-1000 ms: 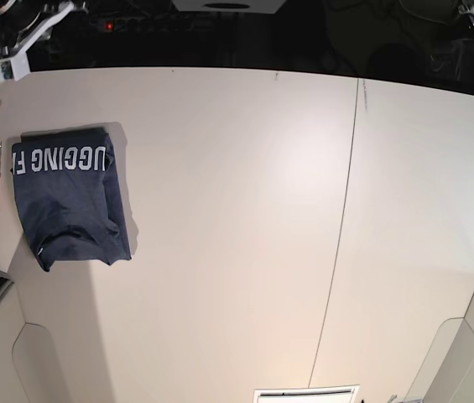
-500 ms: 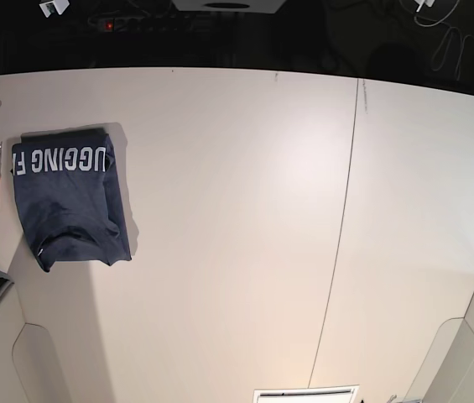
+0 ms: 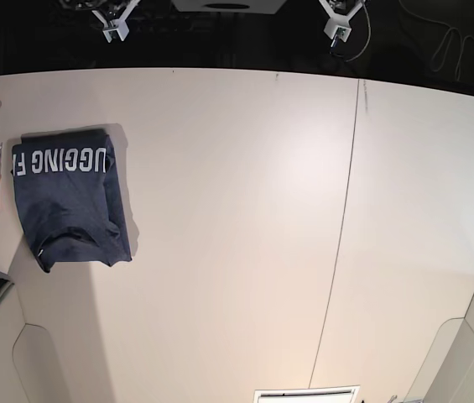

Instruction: Layout the t-shirt on the table in an organized manner, then fold the t-shirt properly

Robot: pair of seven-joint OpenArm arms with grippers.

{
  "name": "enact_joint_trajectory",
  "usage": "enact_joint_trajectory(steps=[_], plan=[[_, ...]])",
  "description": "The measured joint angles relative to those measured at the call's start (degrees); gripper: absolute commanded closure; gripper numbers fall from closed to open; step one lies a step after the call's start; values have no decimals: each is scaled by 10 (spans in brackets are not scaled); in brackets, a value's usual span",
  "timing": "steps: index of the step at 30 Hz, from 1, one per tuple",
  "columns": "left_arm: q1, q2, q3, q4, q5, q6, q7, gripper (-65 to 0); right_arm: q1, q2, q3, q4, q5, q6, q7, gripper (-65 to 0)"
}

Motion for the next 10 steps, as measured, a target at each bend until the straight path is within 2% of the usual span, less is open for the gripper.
enact_joint_trajectory(steps=[6, 10], plan=[[-26, 10, 0, -23, 9, 11, 2, 0, 23, -48, -4, -4, 2, -74, 2, 0], [-26, 7, 0, -23, 9, 12, 2, 0, 21, -62, -4, -4, 40, -79, -1, 0]])
